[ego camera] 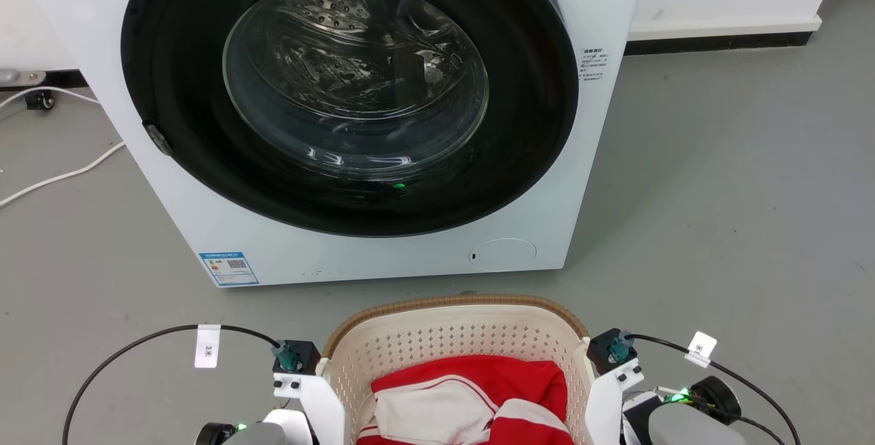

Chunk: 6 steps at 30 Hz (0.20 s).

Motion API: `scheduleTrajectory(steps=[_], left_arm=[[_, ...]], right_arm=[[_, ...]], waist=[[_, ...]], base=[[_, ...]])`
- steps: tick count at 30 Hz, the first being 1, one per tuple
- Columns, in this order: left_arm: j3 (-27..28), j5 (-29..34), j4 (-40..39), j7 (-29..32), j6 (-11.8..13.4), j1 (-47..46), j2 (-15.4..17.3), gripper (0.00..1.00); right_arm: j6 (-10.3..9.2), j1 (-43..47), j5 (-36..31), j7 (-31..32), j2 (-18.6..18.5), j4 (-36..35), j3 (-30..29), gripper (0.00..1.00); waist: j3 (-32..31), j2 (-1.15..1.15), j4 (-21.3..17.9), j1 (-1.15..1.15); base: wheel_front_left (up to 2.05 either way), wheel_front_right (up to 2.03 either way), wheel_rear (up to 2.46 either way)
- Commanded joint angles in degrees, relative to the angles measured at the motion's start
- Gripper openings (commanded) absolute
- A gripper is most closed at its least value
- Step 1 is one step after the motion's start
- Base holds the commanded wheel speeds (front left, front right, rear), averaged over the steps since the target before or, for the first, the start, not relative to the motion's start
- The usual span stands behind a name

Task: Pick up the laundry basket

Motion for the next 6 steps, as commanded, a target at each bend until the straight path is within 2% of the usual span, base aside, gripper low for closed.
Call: scheduleTrajectory(steps=[1, 6], left_arm=[[-0.1, -0.2, -0.4, -0.4, -0.5, -1.1, -0.3, 0.00], [-0.6, -0.6, -0.4, -0.5, -0.5, -1.2, -0.2, 0.00]], right_arm=[[0.16, -0.7, 0.0, -0.3, -0.1, -0.1, 0.4, 0.00], [0.16, -0.6, 0.4, -0.2, -0.1, -0.1, 0.8, 0.00]], waist=[[0.0, 0.00, 0.0, 0.00], [0.1, 0.00, 0.1, 0.00]], base=[[0.00, 0.00, 0.00], [0.00, 0.00, 0.00]])
